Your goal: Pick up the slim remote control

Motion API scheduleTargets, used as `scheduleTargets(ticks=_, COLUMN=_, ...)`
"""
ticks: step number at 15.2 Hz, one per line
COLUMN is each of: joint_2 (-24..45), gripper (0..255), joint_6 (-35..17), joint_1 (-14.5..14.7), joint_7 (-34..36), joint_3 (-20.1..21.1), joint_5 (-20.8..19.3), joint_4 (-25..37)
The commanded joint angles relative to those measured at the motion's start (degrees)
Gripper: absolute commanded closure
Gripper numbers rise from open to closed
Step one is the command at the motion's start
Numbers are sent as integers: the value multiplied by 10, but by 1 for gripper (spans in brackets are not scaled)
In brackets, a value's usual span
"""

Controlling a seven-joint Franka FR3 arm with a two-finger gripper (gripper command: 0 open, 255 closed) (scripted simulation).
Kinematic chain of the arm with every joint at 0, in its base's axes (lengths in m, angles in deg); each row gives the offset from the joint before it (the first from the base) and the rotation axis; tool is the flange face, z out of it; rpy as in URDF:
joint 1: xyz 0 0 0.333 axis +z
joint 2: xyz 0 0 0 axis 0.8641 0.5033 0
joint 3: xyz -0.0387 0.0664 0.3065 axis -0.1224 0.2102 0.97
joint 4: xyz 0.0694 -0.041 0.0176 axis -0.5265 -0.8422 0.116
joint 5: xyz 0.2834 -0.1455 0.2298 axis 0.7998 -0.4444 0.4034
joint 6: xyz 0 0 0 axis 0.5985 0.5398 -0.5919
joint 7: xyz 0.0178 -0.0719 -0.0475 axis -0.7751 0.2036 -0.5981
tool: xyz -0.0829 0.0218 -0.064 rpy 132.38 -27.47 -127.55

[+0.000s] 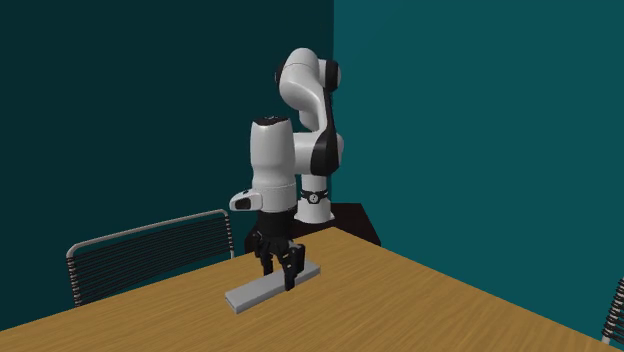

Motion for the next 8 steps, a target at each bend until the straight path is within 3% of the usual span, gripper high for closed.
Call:
scheduleTargets(ticks=1, joint_2=-9, gripper=255, joint_6=10, joint_1=0, joint_7=1, joint_3=0, joint_5=-1, joint_4=1)
scheduleTargets(ticks=8, joint_2=-43, gripper=255, joint_6=52, joint_1=2, joint_7=4, joint_3=-2, joint_5=-5, joint_4=8)
